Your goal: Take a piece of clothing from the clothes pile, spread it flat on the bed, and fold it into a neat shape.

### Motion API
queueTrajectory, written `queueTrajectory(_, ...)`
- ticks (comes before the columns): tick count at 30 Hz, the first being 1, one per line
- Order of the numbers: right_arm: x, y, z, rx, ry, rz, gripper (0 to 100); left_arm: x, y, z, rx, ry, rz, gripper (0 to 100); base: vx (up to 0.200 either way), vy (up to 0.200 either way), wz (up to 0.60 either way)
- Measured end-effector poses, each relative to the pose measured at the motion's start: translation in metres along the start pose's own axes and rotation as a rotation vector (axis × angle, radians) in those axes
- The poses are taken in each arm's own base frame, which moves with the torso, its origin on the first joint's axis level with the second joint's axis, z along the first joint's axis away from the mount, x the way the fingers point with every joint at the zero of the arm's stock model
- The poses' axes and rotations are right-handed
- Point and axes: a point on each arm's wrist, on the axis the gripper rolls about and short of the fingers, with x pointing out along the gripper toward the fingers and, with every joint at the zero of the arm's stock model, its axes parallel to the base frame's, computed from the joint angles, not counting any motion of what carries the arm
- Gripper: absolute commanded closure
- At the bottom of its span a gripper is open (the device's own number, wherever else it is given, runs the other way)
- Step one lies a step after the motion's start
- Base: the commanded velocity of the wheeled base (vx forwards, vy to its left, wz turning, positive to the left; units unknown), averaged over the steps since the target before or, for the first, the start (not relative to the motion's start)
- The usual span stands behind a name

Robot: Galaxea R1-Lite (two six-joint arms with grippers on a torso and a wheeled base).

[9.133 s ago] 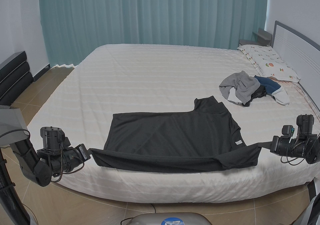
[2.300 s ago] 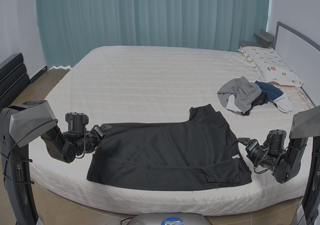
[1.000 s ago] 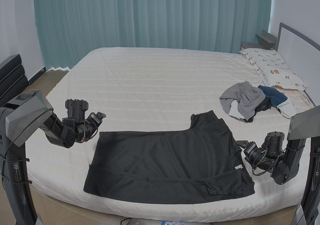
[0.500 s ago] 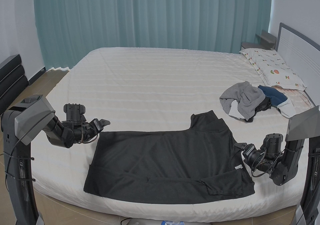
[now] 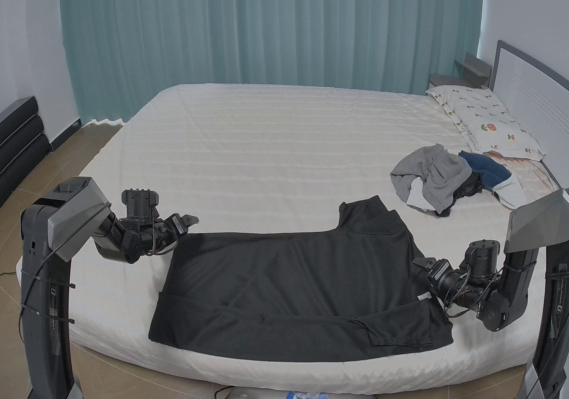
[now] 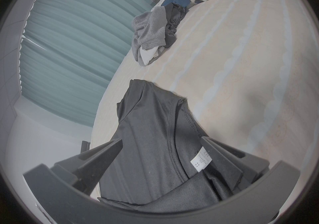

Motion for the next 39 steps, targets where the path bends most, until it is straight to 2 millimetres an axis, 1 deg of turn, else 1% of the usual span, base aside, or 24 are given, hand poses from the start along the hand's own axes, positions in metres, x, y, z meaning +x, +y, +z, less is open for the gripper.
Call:
queueTrajectory(9,0.0,0.001,-0.001,-0.004,0.004,0.004,0,0.009,0.003,-0.003,-0.005,0.004,0.003,0,0.0,0.0,0.0)
queueTrajectory(10,0.001,0.001,-0.001,-0.004,0.003,0.005,0,0.01,0.003,-0.003,-0.006,0.005,0.003,100,0.0,0.0,0.0)
queueTrajectory(19,0.002,0.003,0.0,-0.011,-0.003,0.014,0,0.011,0.004,-0.004,-0.011,-0.007,0.017,100,0.0,0.0,0.0)
queueTrajectory(24,0.007,0.01,0.005,-0.048,-0.021,0.052,0,0.01,0.006,-0.002,-0.015,-0.037,0.049,100,0.0,0.0,0.0)
queueTrajectory(29,0.022,0.021,0.015,-0.119,-0.039,0.086,0,0.01,0.005,-0.003,-0.038,-0.052,0.052,100,0.0,0.0,0.0)
queueTrajectory(33,0.041,0.032,0.026,-0.202,-0.04,0.079,0,0.01,0.004,-0.004,-0.062,-0.054,0.051,100,0.0,0.0,0.0)
queueTrajectory(39,0.073,0.055,0.049,-0.299,-0.068,0.099,0,0.008,0.003,-0.005,-0.084,-0.052,0.05,100,0.0,0.0,0.0)
